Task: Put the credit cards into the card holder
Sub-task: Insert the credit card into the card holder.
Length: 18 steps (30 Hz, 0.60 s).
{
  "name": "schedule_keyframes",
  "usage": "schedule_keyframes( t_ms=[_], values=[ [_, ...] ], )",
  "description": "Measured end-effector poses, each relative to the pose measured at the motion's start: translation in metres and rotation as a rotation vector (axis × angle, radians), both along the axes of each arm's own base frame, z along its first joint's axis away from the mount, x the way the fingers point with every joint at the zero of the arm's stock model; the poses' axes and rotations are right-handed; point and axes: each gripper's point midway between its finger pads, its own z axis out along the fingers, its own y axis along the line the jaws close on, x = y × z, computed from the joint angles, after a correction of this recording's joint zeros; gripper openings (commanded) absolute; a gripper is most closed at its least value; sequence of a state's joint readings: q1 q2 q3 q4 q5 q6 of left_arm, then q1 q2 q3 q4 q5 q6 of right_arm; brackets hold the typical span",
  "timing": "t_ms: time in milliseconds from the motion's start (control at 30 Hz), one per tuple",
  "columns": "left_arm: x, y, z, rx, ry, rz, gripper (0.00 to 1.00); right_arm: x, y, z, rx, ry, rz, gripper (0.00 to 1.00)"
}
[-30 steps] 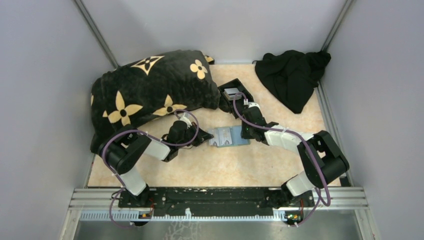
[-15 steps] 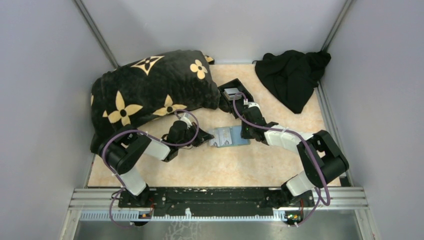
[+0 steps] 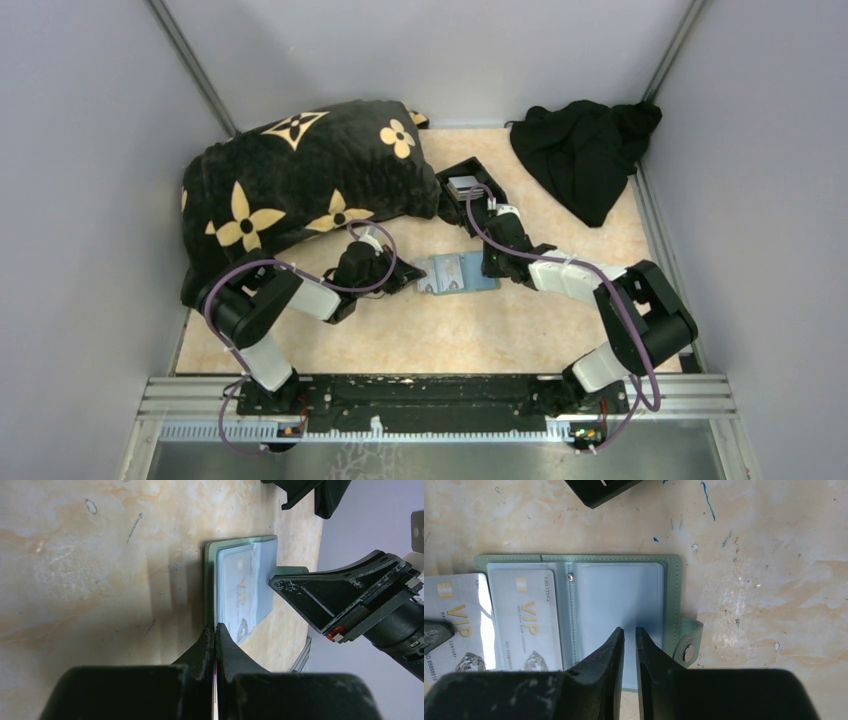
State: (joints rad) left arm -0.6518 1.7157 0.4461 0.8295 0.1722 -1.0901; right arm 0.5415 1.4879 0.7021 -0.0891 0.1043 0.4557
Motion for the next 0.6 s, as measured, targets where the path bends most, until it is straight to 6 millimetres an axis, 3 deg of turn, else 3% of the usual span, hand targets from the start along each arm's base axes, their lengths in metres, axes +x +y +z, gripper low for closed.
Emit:
schedule_keyframes(
  t_ms=[600],
  values=[
    [0.0009, -0.0027, 0.0045, -0.029, 0.003, 0.004, 0.0, 0.0001, 0.0, -0.0005, 0.0, 0.001, -0.001, 0.15]
  ],
)
